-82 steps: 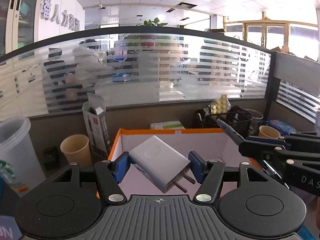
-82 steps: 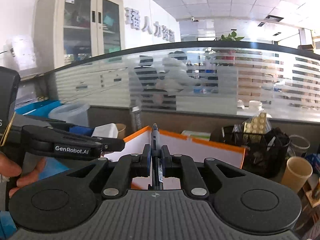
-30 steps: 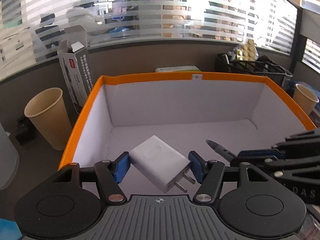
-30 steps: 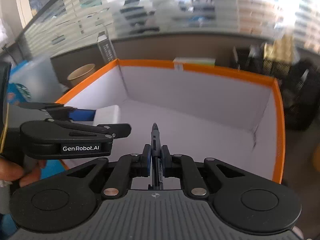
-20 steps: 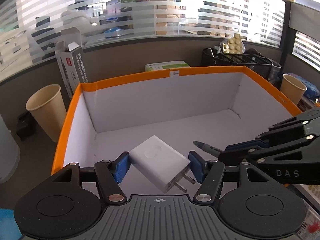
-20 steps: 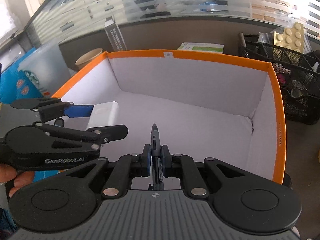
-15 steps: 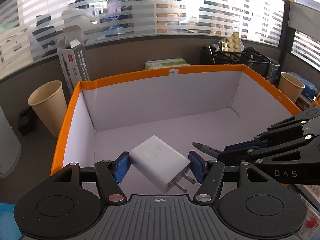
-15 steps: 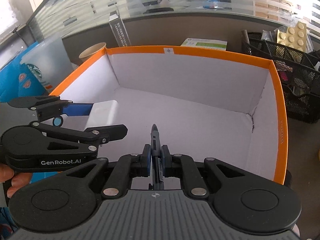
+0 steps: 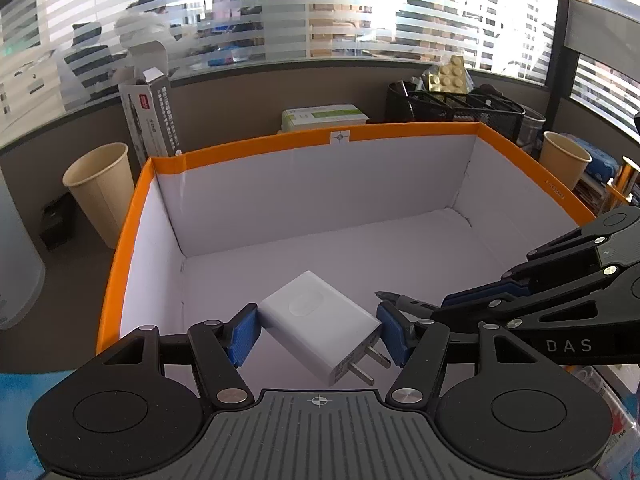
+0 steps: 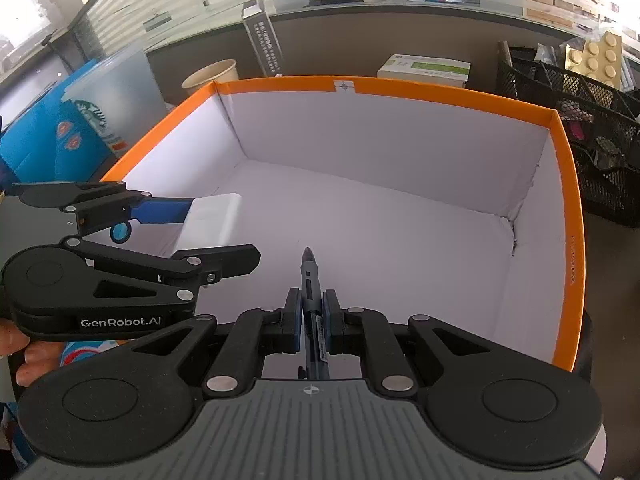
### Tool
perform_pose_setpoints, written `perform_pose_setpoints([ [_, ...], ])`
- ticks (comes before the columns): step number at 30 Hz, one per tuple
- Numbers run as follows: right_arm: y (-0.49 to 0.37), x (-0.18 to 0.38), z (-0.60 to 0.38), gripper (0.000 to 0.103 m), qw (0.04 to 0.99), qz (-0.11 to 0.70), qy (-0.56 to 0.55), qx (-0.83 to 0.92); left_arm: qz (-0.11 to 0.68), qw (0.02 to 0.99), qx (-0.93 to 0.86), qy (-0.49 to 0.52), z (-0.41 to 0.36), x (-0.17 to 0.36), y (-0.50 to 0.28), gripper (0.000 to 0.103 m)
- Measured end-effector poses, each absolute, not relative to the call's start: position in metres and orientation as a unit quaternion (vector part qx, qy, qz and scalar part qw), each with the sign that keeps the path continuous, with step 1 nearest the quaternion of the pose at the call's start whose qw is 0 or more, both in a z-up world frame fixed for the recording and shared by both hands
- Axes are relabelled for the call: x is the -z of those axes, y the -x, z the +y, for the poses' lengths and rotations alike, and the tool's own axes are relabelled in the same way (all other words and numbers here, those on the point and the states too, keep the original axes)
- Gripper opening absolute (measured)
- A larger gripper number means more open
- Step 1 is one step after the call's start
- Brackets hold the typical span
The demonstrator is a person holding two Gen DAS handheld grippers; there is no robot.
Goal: Organize rigid objects
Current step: 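Carry the charger in the left tool over the orange box while the right tool carries the pen, then open the left tool to drop the charger into the box while the right tool drops the pen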
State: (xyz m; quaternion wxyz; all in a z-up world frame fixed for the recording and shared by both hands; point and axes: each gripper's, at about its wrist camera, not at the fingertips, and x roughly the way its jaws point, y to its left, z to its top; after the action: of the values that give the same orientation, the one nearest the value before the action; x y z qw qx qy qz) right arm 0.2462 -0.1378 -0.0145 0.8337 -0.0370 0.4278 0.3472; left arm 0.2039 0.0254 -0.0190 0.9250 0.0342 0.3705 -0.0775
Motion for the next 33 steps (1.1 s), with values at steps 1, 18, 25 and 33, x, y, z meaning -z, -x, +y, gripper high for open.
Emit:
perform_pose_setpoints([
  [1, -0.244, 0.014, -0.138, 0.010, 0.833, 0.428, 0.038, -0.348, 0.370, 0.925, 0.077, -0.034, 0.025, 0.019, -0.204, 0.063],
  [18, -0.220, 0.015, -0.141, 0.010, 0.829, 0.433, 0.046, -0.351, 0.371, 0.925, 0.078, -0.030, 0.026, 0.020, -0.171, 0.063],
  [25, -0.218, 0.011, -0.140, 0.015, 0.852, 0.425, 0.058, -0.302, 0.355, 0.932, 0.054, -0.041, 0.023, 0.014, -0.169, 0.064],
  [33, -0.195, -0.023, -0.155, 0.021, 0.895, 0.356, 0.078, -0.257, 0.277, 0.959, 0.035, -0.051, 0.019, -0.039, -0.139, 0.094],
])
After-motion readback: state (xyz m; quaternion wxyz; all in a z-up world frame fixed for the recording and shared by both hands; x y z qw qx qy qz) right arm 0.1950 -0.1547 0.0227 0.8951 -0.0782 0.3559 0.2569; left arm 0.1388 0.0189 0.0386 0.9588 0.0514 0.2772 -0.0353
